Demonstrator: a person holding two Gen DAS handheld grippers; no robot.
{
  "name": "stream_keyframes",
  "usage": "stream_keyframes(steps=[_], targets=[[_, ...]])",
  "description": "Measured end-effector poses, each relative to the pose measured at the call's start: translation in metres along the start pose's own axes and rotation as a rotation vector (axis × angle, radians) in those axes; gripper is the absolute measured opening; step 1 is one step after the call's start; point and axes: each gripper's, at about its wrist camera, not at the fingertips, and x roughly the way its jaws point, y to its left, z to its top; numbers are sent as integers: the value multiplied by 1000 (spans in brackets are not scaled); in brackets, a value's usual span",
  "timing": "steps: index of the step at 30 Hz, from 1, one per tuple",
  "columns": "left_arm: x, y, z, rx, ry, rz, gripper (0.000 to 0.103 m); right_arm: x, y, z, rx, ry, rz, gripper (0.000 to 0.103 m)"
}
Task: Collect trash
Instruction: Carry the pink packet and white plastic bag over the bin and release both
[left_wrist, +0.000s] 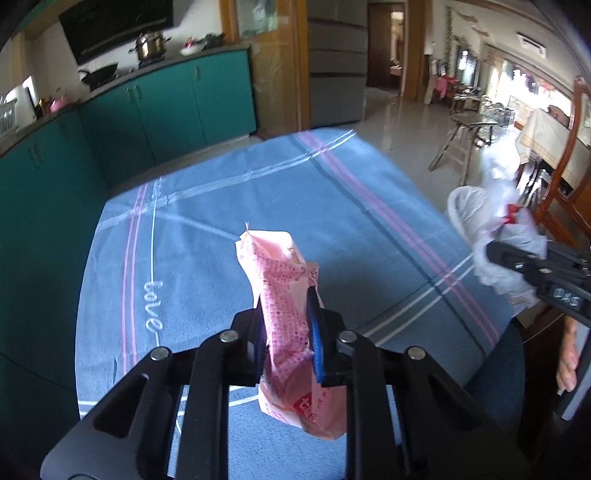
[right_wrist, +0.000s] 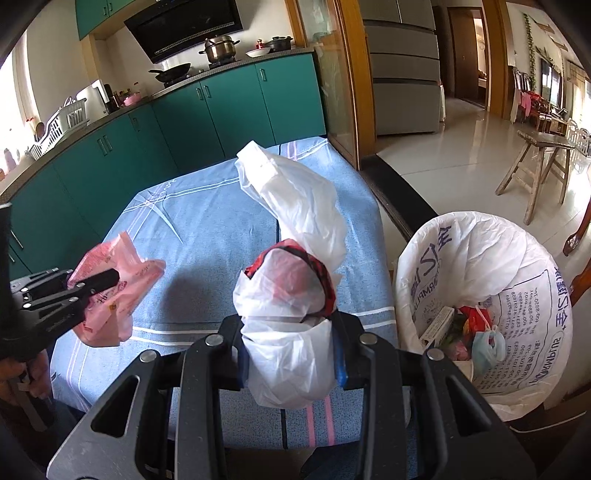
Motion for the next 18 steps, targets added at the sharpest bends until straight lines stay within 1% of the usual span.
stream_keyframes(steps=[2, 5, 8, 11, 13, 14, 16, 18], targets=[[-8, -3, 3, 3, -21, -21, 20, -1, 0, 0, 0, -3, -2, 34], [-17, -9, 10, 5, -49, -62, 19, -9, -9, 1, 23, -37, -27, 34], [-22, -21, 23, 22, -70, -113, 18, -25, -28, 4, 51, -83, -95, 34], [-26, -50, 42, 61, -103, -200, 18, -58, -65, 4, 123, -141, -170, 34], [-23, -81, 57, 110, -127, -282, 18, -77, -86, 0, 160, -169, -220, 34], [-19, -97, 63, 134, -133, -310, 18, -84, -94, -3, 174, -177, -239, 34], [-9, -129, 72, 173, -123, -369, 18, -103, -114, -14, 211, -191, -288, 34], [6, -161, 78, 199, -91, -430, 18, -115, -130, -26, 240, -191, -327, 34]])
